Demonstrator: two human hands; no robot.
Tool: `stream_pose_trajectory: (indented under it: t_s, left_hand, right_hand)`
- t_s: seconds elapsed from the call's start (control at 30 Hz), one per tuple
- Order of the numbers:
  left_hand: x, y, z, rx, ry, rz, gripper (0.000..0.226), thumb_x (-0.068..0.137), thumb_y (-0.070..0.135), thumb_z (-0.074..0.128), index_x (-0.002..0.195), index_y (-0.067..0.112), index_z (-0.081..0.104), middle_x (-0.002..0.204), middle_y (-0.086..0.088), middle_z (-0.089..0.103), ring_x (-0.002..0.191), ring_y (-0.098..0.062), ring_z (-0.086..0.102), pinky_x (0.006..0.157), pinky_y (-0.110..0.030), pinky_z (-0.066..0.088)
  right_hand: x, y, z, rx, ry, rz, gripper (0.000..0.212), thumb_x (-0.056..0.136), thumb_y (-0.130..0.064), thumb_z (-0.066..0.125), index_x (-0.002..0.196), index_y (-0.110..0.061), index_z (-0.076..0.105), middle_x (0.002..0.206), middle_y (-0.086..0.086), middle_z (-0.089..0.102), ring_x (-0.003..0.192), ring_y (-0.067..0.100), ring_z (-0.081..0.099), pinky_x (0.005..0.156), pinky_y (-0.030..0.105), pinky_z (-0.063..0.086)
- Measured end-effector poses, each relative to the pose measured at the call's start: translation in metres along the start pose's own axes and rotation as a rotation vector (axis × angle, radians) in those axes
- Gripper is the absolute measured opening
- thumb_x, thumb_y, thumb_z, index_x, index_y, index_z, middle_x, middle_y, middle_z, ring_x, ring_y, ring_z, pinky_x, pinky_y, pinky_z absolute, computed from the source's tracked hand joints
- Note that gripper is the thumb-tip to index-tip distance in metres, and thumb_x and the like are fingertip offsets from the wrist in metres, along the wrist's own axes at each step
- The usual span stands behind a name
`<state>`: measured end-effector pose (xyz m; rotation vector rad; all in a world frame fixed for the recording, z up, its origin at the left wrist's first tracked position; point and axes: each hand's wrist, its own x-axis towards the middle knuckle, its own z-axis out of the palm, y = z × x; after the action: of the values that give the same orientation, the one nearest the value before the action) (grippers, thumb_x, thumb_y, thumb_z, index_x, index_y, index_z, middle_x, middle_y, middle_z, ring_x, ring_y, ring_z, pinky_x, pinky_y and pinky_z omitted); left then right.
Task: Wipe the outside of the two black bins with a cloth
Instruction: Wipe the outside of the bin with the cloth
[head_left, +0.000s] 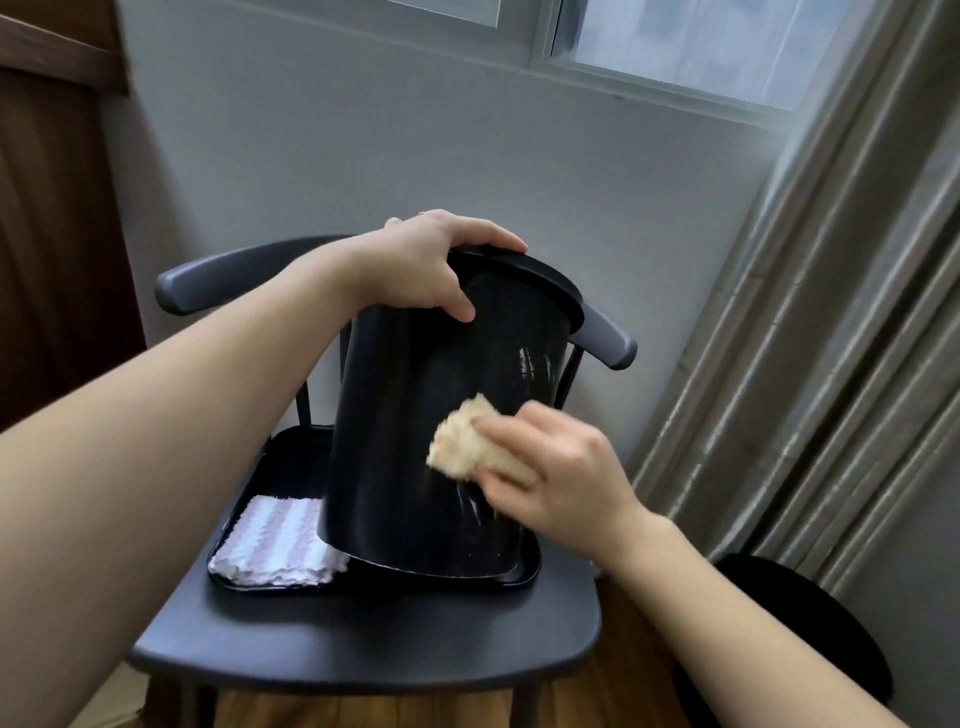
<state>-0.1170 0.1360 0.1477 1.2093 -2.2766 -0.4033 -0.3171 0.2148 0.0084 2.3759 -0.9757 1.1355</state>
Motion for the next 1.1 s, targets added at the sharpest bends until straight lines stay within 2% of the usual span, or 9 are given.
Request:
stream_pose_trajectory:
  t_s: [0.07,0.13,0.27,0.33,0.6,0.7,0.8,0.97,1.1]
  left_hand:
    - [0.0,0.001,0.0,-0.004,-0.004,0.0,0.079,0.078,0.007,0.078,0.127,0.064,0.054,0.135,0.022,0.058,0.132,-0.023,0.047,0.118,-0.044,0.034]
    - [0.0,0.002,0.001,-0.01,-0.007,-0.011,0.079,0.078,0.008,0.078,0.127,0.065,0.054,0.137,0.021,0.057,0.133,-0.028,0.046,0.116,-0.044,0.037]
    - [0.0,0.002,0.001,-0.013,-0.004,0.002,0.079,0.076,0.007,0.081,0.131,0.058,0.056,0.133,0.02,0.06,0.132,-0.023,0.049,0.117,-0.044,0.036]
    - [-0.001,0.002,0.001,-0.013,-0.004,0.008,0.079,0.075,0.007,0.082,0.132,0.056,0.057,0.13,0.02,0.061,0.13,-0.021,0.051,0.117,-0.045,0.035]
    - [0.002,-0.002,0.002,-0.036,0.005,-0.001,0.078,0.074,0.011,0.083,0.124,0.065,0.056,0.13,0.023,0.061,0.131,-0.029,0.047,0.114,-0.044,0.04]
    - [0.002,-0.003,0.002,-0.025,0.013,0.003,0.077,0.073,0.013,0.084,0.124,0.064,0.056,0.128,0.023,0.061,0.13,-0.027,0.049,0.115,-0.044,0.038]
    - [0.003,-0.005,0.002,-0.024,0.011,0.001,0.077,0.074,0.014,0.085,0.125,0.064,0.057,0.13,0.021,0.062,0.131,-0.028,0.049,0.115,-0.044,0.039]
    - [0.004,-0.007,0.001,-0.032,0.001,0.007,0.078,0.071,0.017,0.084,0.126,0.064,0.056,0.132,0.019,0.06,0.132,-0.028,0.047,0.116,-0.044,0.038]
    - [0.003,-0.009,0.001,-0.056,-0.014,0.014,0.079,0.06,0.029,0.079,0.125,0.067,0.056,0.13,0.021,0.061,0.131,-0.03,0.047,0.115,-0.045,0.039]
  right_hand:
    - [-0.012,-0.004,0.002,-0.018,-0.054,-0.069,0.024,0.076,-0.023,0.074,0.098,-0.013,0.076,0.074,0.002,0.059,0.062,0.021,0.056,0.051,0.035,0.052]
    - [-0.009,-0.002,0.001,-0.032,-0.031,-0.084,0.023,0.076,-0.022,0.073,0.097,-0.013,0.076,0.072,0.002,0.059,0.061,0.021,0.057,0.05,0.034,0.052]
    - [0.018,0.003,-0.002,-0.051,0.125,0.081,0.028,0.079,-0.022,0.077,0.104,-0.009,0.075,0.077,0.005,0.063,0.066,0.024,0.062,0.057,0.038,0.055]
    - [0.021,0.002,-0.001,-0.048,0.137,0.117,0.031,0.079,-0.022,0.077,0.106,-0.009,0.075,0.079,0.005,0.064,0.068,0.023,0.063,0.059,0.038,0.055]
    - [-0.019,-0.008,0.008,-0.027,-0.042,-0.089,0.024,0.079,-0.026,0.072,0.099,-0.014,0.076,0.075,0.002,0.061,0.064,0.021,0.059,0.05,0.033,0.052]
    - [0.003,-0.002,0.002,-0.048,0.051,0.027,0.028,0.083,-0.029,0.07,0.104,-0.012,0.075,0.08,0.004,0.064,0.069,0.024,0.063,0.056,0.037,0.055]
    - [0.02,0.001,-0.003,-0.036,0.103,0.171,0.033,0.083,-0.029,0.076,0.111,-0.012,0.073,0.087,0.003,0.067,0.077,0.023,0.066,0.064,0.04,0.056]
    - [-0.016,-0.008,0.003,-0.024,-0.029,-0.007,0.027,0.079,-0.025,0.076,0.103,-0.013,0.075,0.079,0.003,0.061,0.067,0.023,0.06,0.055,0.036,0.053]
    - [-0.037,-0.012,0.007,-0.023,-0.115,-0.114,0.025,0.078,-0.026,0.074,0.101,-0.014,0.076,0.078,0.0,0.062,0.065,0.019,0.058,0.051,0.032,0.051]
